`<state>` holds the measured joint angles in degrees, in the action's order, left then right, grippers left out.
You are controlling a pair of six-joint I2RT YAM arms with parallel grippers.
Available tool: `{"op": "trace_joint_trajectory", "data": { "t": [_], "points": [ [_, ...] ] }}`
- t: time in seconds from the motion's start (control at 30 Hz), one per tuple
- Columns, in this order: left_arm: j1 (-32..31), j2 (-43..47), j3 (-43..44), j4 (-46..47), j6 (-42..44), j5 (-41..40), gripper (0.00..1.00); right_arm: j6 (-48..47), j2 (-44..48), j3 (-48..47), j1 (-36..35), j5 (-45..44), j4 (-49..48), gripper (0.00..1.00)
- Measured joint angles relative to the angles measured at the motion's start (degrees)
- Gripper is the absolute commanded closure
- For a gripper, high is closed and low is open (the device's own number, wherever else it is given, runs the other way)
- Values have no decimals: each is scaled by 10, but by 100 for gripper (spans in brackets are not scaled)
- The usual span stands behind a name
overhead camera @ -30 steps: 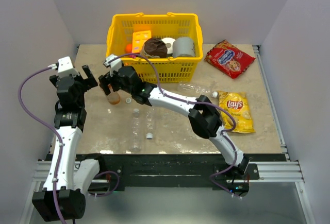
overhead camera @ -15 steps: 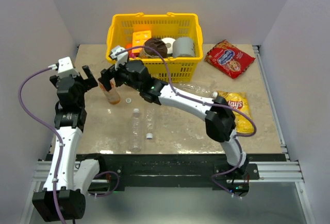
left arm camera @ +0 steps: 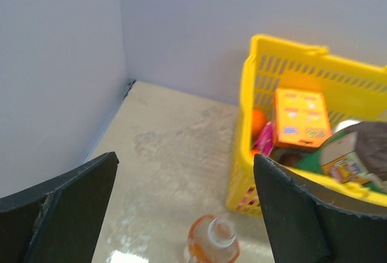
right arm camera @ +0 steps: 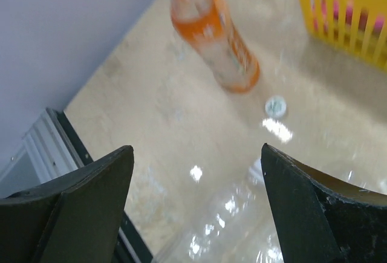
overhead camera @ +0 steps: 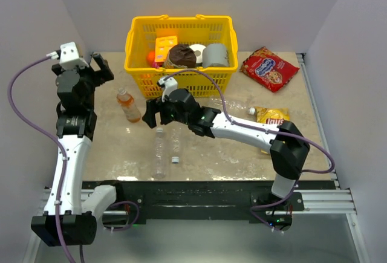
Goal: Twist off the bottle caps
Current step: Pick up the plastic bottle from the center of the board.
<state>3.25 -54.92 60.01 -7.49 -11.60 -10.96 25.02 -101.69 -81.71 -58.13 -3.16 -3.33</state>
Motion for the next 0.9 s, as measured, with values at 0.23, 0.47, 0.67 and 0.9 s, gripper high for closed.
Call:
{"op": "trace_joint_trajectory", "data": {
  "t": [0.23, 0.47, 0.67, 0.9],
  "points": [
    [-21, -30, 47, 59, -5, 82, 7, 97, -24, 38, -5, 11, 69, 12],
    [-25, -30, -2, 70, 3, 82, 7, 156, -73, 19, -18, -14, 137, 11],
    [-30, -29, -8, 68, 7, 71, 6, 182, -118, -24, -31, -39, 188, 11],
    [-43, -29, -8, 70, 7, 67, 6, 192, -146, -52, -45, -69, 226, 12]
  ]
}}
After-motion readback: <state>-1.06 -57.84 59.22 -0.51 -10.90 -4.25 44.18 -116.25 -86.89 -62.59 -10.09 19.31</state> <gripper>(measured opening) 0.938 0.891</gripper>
